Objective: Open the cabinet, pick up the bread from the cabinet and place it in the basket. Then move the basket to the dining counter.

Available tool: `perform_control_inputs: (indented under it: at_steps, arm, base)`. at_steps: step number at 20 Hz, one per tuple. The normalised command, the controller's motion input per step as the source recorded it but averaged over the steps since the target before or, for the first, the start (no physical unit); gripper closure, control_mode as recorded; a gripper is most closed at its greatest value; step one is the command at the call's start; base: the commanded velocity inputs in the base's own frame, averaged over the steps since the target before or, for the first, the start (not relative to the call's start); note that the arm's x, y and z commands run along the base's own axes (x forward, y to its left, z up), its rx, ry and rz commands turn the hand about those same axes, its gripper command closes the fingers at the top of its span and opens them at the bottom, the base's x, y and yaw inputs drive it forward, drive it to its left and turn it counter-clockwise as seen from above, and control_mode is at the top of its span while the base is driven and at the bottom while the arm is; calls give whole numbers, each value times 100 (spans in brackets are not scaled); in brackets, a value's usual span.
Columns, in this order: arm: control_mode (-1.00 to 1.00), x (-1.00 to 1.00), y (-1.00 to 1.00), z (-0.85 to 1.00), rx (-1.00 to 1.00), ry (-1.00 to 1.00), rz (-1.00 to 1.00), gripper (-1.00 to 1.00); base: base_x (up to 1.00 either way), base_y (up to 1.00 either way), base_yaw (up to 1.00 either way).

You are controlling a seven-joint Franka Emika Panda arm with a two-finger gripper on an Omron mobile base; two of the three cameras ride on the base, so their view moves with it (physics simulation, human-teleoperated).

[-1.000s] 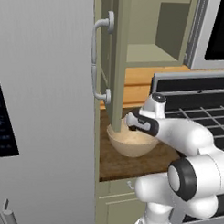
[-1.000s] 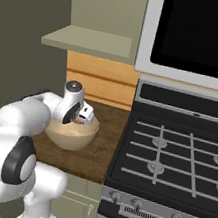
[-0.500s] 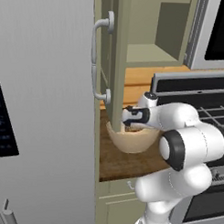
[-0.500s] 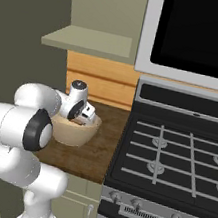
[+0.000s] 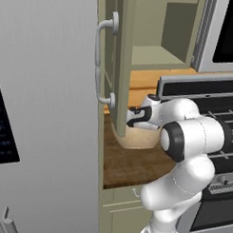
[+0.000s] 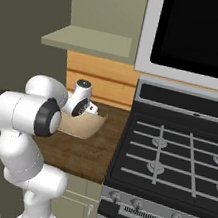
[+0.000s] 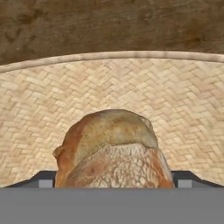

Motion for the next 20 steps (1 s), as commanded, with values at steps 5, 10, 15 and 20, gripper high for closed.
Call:
perform_control_inputs:
  at_steps: [5, 10, 15, 20]
  arm:
    - [-100, -30, 4, -6, 0, 0, 5, -100]
    - [-100, -50, 0, 0, 0, 0, 4, -100]
    - [-100, -44, 0, 15, -1, -1, 0, -100]
    - [-100, -20, 0, 57, -1, -4, 0, -100]
  base:
    - [0, 0, 0]
    - [0, 0, 0]
    - [0, 0, 0]
    - [0, 0, 0]
